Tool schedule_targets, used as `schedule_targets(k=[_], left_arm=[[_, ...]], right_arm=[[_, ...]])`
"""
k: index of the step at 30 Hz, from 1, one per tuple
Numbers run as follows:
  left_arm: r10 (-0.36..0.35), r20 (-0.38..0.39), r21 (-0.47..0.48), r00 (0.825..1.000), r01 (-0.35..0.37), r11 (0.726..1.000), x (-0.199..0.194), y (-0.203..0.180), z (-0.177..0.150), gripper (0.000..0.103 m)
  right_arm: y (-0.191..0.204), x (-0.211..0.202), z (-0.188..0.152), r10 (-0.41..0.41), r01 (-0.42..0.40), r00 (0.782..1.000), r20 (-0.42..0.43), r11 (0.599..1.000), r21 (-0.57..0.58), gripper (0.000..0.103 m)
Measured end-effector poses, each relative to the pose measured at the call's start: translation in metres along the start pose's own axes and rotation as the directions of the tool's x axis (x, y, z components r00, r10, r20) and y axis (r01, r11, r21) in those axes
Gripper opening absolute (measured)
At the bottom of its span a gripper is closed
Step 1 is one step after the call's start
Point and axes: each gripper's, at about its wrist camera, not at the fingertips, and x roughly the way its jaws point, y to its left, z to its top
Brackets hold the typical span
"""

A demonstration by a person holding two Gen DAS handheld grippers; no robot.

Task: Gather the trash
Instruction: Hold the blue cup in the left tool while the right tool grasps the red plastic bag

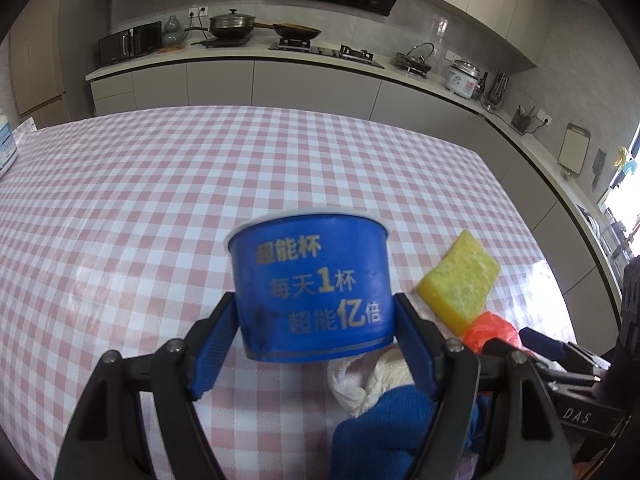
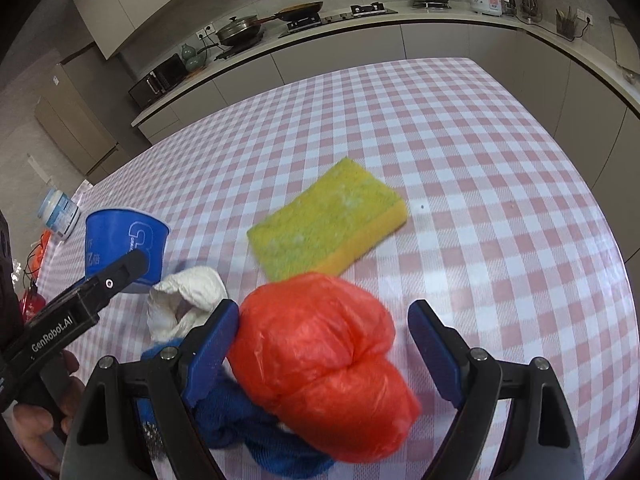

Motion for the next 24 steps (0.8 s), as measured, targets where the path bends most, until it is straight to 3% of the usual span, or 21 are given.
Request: schedule_targets(k=[6, 7, 9, 12, 24], left_arm=[[0.015, 0.018, -0.01, 1.0, -0.015, 1.0, -0.019, 0.002, -0.011, 0.076], [0.018, 0.02, -0.011, 1.0, -0.018, 1.0, -0.02, 0.0, -0.011, 0.076], [0.025, 0.026, -0.017, 0.999, -0.024, 1.0, -0.024, -0.001, -0.012, 0.076], [0.036, 0.036, -0.031, 0.999, -0.035, 0.999, -0.028, -0.006, -0.013, 0.076], [0.062, 0.102, -0.049, 0.993, -0.057, 0.997, -0.061, -0.013, -0.012, 0.076]], right_arm=[[0.001, 0.004, -0.017, 0.008, -0.009, 1.0, -0.026, 0.999, -0.034, 0.087], [0.0, 0.003, -0.018, 0.014, -0.015, 1.0, -0.024, 0.999, -0.038, 0.084], [0.0, 0.003, -0.021, 0.024, -0.025, 0.999, -0.028, 0.999, -0.047, 0.063], [0.0, -0.005, -0.023, 0.039, -0.039, 0.999, -0.004, 0.998, -0.058, 0.054], [0.0, -0.041, -0.011, 0.068, -0.062, 0.995, 0.079, 0.995, -0.076, 0.052]])
